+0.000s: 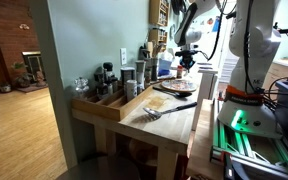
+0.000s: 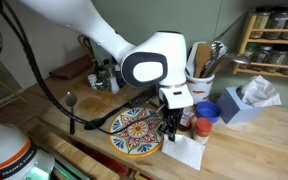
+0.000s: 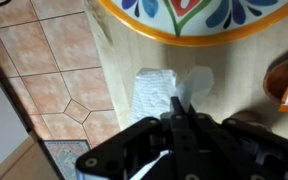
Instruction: Use a tissue to wipe the wet part of the counter
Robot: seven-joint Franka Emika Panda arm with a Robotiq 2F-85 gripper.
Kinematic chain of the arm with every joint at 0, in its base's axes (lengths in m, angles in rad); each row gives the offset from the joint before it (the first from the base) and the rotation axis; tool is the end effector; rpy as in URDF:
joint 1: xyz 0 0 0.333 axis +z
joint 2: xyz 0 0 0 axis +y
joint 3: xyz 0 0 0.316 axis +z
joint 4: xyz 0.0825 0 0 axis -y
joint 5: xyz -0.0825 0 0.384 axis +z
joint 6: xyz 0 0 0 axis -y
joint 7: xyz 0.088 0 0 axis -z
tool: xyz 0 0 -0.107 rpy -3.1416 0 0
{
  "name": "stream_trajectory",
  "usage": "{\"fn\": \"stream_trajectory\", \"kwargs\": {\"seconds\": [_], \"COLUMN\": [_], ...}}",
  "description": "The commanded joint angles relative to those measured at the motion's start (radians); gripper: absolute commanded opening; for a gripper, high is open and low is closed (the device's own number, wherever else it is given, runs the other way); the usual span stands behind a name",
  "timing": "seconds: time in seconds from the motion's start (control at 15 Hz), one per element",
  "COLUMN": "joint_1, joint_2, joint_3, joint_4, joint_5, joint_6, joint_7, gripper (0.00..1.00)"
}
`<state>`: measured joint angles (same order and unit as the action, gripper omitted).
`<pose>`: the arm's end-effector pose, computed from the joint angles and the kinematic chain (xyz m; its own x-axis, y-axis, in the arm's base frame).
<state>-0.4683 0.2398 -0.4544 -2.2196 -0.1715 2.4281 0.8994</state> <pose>0.3304 -0.4366 0.2779 -0.0967 -0.9841 0.1490 -0.9807 0.1198 0.1546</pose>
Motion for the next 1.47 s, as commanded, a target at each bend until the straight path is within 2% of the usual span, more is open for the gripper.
{"fn": "stream_trajectory", "kwargs": {"seconds": [0.0, 0.13, 0.2, 0.27, 0.4, 0.53, 0.67, 0.8, 1.0, 1.4], "joint_1": [0.057, 0.071, 0.076, 0.080, 0.079, 0.059, 0.058, 0.057, 0.068, 0.095], "joint_2": [0.105, 0.141, 0.158, 0.168, 0.170, 0.132, 0.089, 0.040, -0.094, -0.432], "joint_3": [-0.035, -0.041, -0.045, -0.051, -0.060, -0.043, -0.043, -0.038, -0.026, 0.038], "joint_4": [0.080, 0.104, 0.118, 0.128, 0.145, 0.148, 0.148, 0.142, 0.068, -0.139], "joint_5": [-0.012, -0.002, 0.002, 0.004, 0.012, 0.050, 0.049, 0.034, 0.031, 0.036], "joint_6": [-0.021, -0.030, -0.037, -0.042, -0.065, -0.153, -0.242, -0.378, -0.471, -0.596], "joint_7": [0.073, 0.089, 0.099, 0.105, 0.102, 0.035, -0.013, -0.103, -0.234, -0.397], "gripper": [0.01, 0.01, 0.05, 0.29, 0.31, 0.46, 0.61, 0.76, 0.98, 1.00]}}
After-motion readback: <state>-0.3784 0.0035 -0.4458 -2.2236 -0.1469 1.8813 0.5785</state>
